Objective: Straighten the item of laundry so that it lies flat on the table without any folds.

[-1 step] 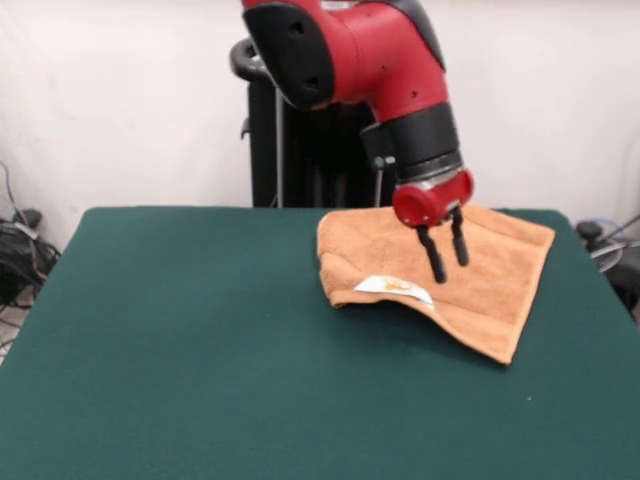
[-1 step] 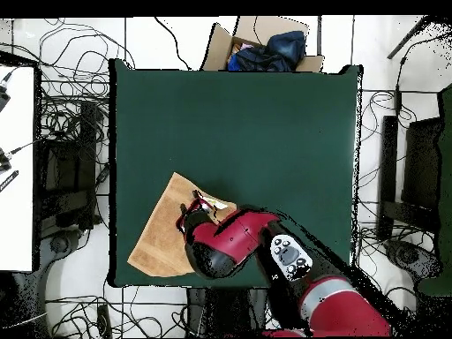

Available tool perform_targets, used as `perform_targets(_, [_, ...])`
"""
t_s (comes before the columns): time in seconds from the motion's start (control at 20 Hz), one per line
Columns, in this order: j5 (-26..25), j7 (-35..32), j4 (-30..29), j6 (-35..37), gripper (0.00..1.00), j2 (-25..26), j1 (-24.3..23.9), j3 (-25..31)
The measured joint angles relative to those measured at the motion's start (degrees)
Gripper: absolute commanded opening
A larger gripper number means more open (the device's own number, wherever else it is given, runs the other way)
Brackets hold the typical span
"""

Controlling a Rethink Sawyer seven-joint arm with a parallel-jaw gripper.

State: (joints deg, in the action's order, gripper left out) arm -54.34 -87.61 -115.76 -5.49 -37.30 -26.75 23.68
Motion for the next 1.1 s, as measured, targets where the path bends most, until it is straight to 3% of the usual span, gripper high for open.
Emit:
perform_targets(0.5, [3.8,0.0,0.5,11.1,1.00,-2.7,-5.0,0.7])
perform_targets(1.1, [3.8,0.0,1.2,12.6,1.00,-0.4,-6.3,0.8])
